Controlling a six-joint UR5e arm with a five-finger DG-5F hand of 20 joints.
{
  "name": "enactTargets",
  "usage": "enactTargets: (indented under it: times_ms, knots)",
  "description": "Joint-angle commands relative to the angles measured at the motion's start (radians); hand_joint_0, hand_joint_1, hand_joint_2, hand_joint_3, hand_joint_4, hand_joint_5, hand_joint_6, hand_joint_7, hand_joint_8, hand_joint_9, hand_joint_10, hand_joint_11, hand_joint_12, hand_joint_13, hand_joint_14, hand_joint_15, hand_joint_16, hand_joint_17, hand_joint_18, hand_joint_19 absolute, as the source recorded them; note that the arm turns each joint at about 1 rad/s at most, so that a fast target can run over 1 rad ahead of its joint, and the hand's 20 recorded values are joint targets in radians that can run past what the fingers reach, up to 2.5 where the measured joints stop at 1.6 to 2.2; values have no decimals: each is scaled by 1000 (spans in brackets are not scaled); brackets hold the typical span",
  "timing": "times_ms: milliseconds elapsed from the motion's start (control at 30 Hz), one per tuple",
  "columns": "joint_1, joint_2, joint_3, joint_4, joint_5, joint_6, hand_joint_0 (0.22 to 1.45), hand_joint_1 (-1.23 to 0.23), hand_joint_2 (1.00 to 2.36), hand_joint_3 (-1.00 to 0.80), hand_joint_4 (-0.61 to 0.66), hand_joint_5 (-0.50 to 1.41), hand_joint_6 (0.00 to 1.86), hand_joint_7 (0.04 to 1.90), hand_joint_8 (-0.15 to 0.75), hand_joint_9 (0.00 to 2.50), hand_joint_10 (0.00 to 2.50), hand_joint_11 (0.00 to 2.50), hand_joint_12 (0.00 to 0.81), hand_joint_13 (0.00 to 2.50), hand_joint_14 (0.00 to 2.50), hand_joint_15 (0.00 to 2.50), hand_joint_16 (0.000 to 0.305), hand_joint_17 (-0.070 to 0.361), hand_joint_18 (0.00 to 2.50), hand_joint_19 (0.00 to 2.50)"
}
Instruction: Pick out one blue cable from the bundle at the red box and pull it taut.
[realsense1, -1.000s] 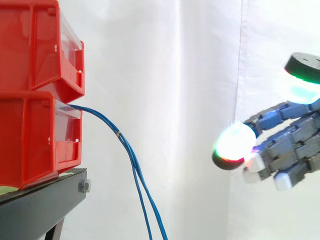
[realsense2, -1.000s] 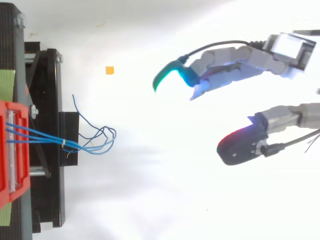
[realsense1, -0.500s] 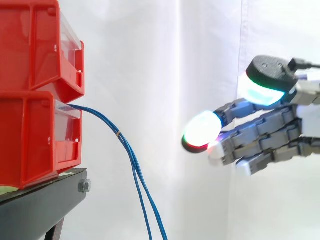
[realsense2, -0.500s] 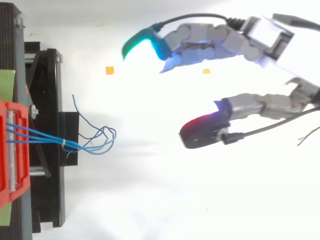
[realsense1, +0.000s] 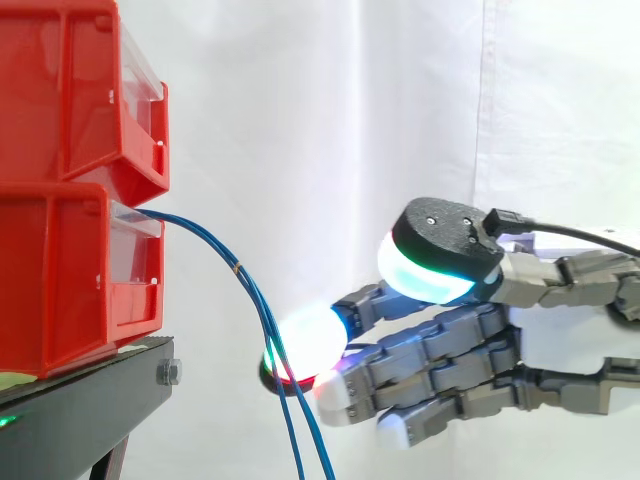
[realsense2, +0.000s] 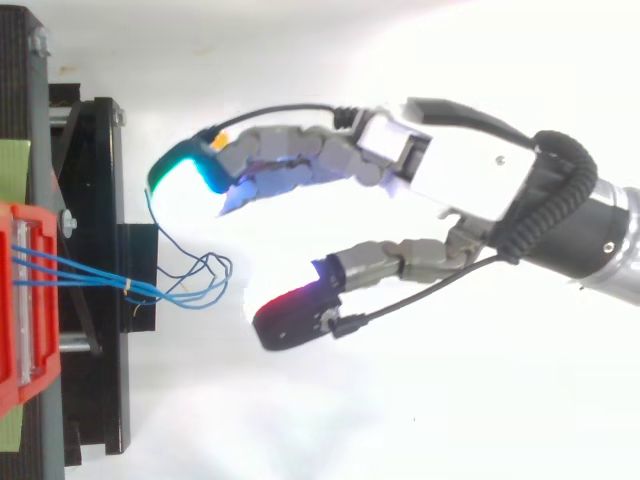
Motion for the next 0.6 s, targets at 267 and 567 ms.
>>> enactTargets:
  times_ms: [267, 567]
  knots:
    - [1, -25, 17, 11, -22, 22, 539, -562, 1001, -491, 156, -211, 502, 680, 234, 607, 7, 199, 278, 498, 5, 143, 38, 85, 422, 520]
    - [-10, -68, 17, 50, -91, 86, 541, -563, 1001, -489, 163, -208, 502, 689, 235, 615, 8, 207, 277, 501, 5, 144, 38, 85, 429, 521]
